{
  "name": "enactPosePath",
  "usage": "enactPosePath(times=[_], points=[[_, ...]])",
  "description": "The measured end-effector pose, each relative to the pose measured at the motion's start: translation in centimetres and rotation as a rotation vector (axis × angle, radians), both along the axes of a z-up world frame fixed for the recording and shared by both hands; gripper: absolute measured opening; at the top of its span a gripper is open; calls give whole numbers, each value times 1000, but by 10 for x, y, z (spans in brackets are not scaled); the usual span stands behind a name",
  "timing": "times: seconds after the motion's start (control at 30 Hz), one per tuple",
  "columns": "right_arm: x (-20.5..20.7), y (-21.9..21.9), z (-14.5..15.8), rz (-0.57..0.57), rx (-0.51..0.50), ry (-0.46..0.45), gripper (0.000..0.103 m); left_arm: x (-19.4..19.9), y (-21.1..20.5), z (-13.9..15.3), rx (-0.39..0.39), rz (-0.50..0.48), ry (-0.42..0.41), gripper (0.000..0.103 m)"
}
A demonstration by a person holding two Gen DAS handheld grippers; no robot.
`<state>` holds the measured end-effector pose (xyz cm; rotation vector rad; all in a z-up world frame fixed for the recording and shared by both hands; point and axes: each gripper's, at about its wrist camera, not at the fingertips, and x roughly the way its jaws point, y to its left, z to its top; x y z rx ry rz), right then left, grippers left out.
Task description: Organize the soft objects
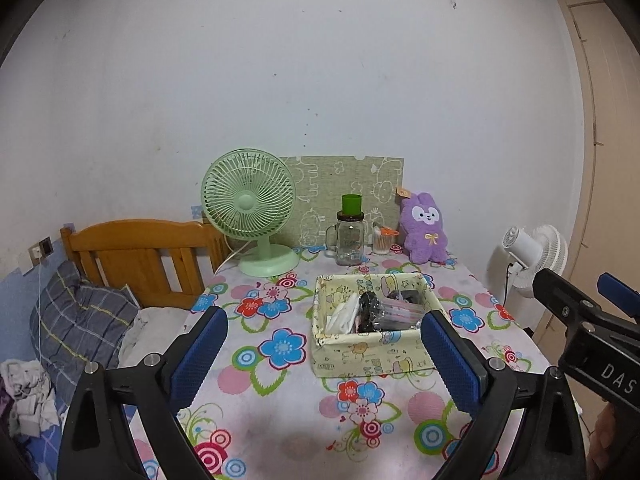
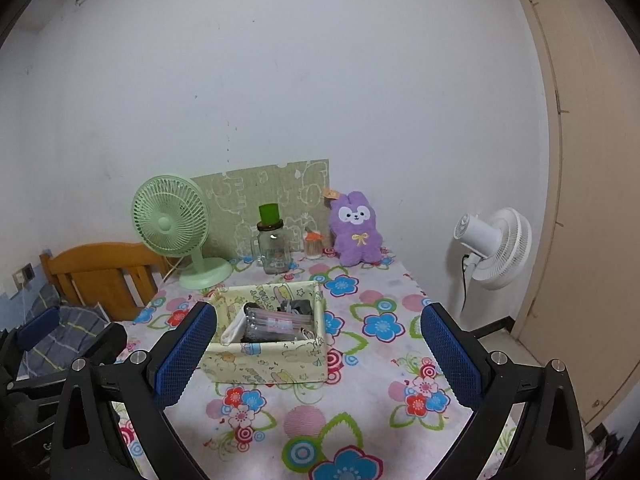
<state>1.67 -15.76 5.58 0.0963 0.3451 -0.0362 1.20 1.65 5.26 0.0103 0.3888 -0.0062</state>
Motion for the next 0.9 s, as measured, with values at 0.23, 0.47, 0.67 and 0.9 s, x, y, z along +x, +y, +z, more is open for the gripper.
enactPosePath(times=[0.23,0.47,0.67,0.9], points=[[-12,-1,1,-4,-11,-11,103,-9,-1,-1,-16,1,-8,103],[-17,-1,2,-11,-12,-17,103,-13,-1,0,-17,11,-18,103],[-16,-2,1,-15,-15,-10,103,-16,1,1,-23,8,-20,103],[-16,-2,1,-9,-16,-6,103,-16,1,1,-24,7,-20,103]])
